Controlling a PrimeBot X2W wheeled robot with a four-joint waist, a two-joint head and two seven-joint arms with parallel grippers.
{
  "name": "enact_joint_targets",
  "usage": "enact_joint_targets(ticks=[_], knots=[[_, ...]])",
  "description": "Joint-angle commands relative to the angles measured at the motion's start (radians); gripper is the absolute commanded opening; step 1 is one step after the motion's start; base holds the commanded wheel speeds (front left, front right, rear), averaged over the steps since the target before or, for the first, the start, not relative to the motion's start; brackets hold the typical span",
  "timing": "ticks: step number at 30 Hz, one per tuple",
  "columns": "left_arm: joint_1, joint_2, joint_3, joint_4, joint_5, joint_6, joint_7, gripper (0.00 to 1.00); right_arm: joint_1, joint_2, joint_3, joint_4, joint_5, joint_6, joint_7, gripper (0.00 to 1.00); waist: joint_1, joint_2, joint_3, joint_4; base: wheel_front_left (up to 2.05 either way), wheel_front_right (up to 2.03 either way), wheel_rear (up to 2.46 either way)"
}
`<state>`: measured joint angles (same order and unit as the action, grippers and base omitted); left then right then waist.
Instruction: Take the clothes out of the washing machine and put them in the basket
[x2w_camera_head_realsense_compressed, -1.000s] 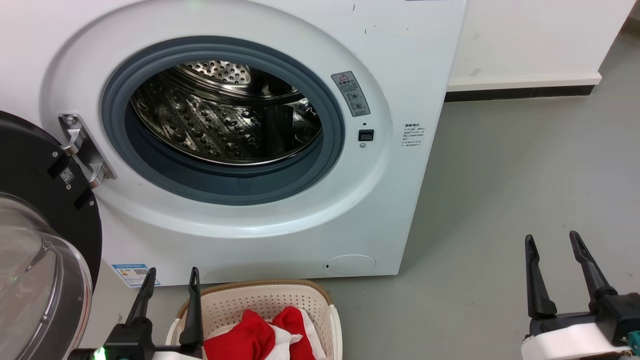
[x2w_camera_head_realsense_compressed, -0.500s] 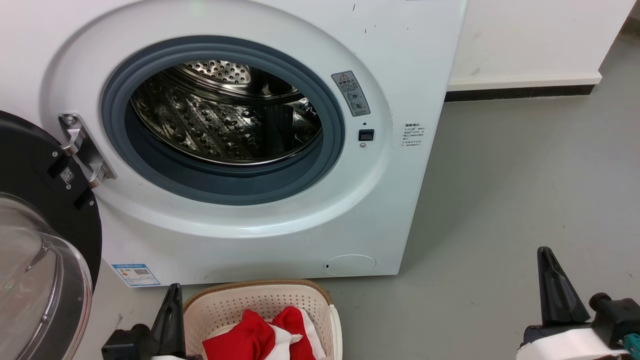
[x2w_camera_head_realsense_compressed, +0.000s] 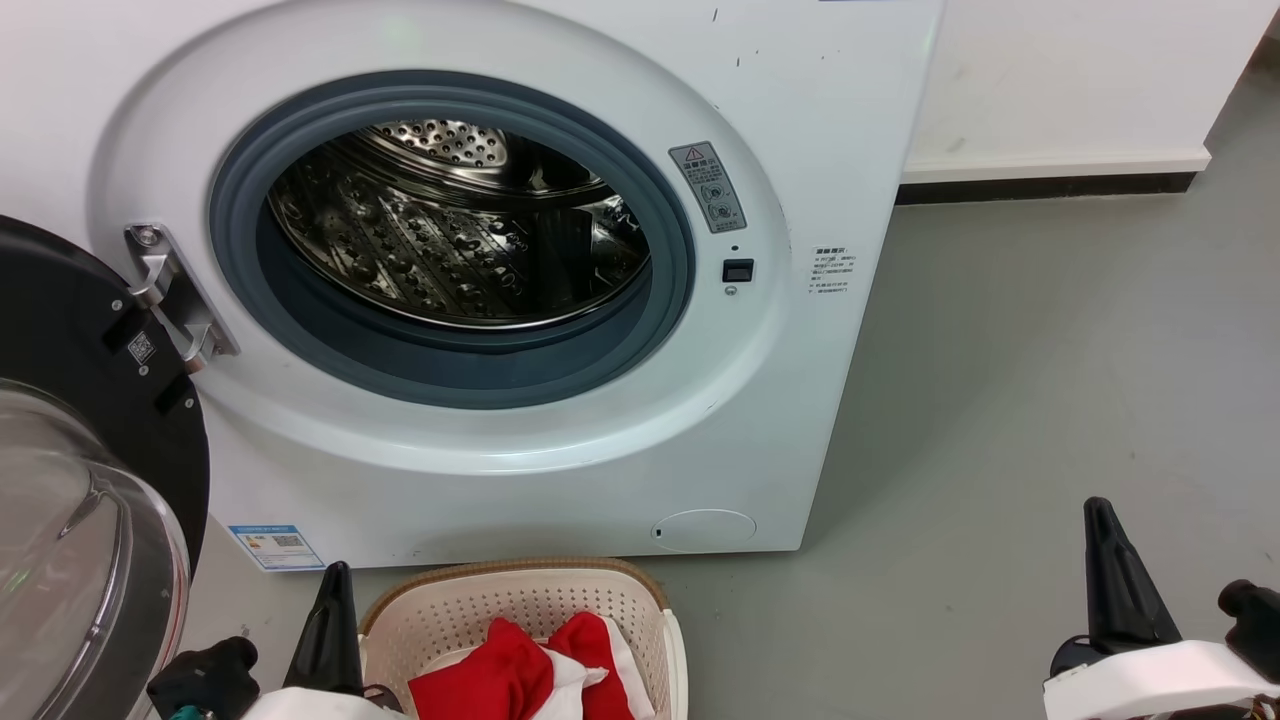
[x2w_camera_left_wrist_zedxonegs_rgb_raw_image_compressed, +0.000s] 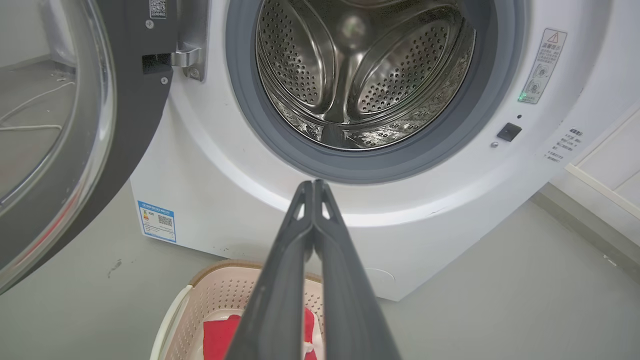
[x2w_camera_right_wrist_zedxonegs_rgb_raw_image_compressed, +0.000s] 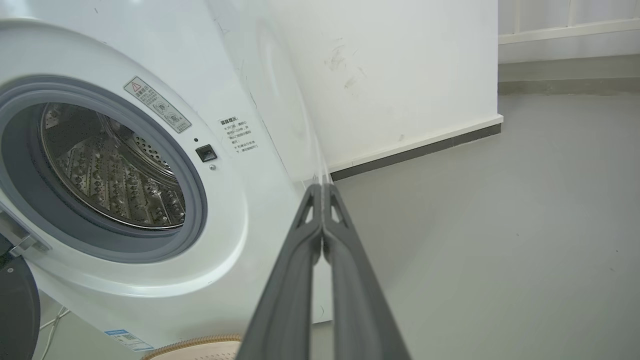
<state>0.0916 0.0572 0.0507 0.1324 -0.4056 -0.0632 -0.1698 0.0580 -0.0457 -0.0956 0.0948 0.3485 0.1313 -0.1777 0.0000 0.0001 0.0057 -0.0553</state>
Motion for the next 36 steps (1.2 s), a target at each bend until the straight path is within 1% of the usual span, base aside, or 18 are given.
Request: enact_joint_targets(ticks=[1, 17, 36], knots=[[-0.036, 0.003, 0.008, -0.006, -0.075, -0.008, 0.014, 0.0, -0.038, -0.005, -0.002, -0.004, 0.08, 0.0, 0.015, 0.0, 0.0, -0.0001, 0.0, 0.002, 0.0, 0.0, 0.0], [-0.075, 0.001, 0.02, 0.019, -0.33, -0.022, 0.075, 0.0, -0.07, -0.007, -0.004, 0.03, 0.349, 0.0, 0.076, 0.0, 0.0, -0.0001, 0.0, 0.01, 0.0, 0.0, 0.0], [-0.114, -0.001, 0.033, 0.046, -0.583, -0.035, 0.136, 0.0, -0.1, -0.008, -0.008, 0.065, 0.614, 0.0, 0.138, 0.0, 0.0, -0.0001, -0.001, 0.02, 0.0, 0.0, 0.0]])
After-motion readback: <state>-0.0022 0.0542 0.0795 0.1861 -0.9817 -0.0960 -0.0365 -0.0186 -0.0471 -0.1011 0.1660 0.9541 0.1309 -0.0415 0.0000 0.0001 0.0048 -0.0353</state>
